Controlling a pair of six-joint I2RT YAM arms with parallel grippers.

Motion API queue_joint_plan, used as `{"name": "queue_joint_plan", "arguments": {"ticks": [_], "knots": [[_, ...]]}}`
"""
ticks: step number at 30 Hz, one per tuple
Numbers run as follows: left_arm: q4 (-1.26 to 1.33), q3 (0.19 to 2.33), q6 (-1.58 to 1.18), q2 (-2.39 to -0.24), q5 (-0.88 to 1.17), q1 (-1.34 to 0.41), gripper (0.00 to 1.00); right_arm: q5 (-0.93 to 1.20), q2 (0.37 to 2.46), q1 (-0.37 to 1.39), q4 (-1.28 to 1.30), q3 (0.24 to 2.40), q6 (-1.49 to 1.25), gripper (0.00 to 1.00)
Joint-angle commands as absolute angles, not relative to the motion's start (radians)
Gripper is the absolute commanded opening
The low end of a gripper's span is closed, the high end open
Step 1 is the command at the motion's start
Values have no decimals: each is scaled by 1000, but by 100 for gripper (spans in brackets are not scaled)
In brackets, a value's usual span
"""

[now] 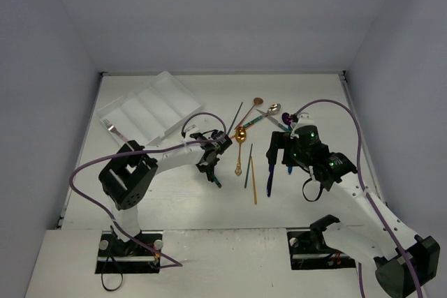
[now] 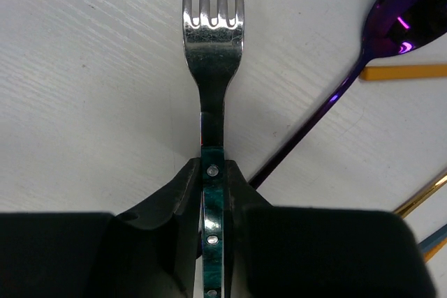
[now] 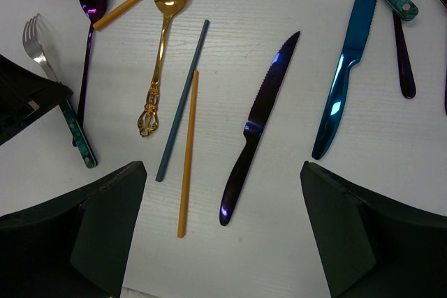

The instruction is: Sort the eating utensils into containers

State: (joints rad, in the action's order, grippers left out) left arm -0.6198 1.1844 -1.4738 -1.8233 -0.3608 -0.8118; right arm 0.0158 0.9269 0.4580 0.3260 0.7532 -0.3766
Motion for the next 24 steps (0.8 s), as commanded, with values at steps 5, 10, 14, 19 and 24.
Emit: {"name": "queue_joint_plan", "arguments": {"ticks": [5, 10, 14, 19, 24], "knots": [[-798, 1353, -1231, -1604, -450, -742, 0, 8, 902, 462, 312, 760, -366, 91], [-810, 1391, -996, -1500, -413, -521, 0, 8, 919, 459, 314, 772, -368, 90], [-804, 1428, -801, -1512, -330, -321, 0, 4, 949, 450, 314, 794, -371, 90], [-778, 1551, -609, -1655, -249, -108, 0, -16, 992, 426, 311, 832, -380, 90], [-747, 1641, -587, -1811, -181, 56, 0, -55, 1040, 412, 311, 865, -383, 90]]}}
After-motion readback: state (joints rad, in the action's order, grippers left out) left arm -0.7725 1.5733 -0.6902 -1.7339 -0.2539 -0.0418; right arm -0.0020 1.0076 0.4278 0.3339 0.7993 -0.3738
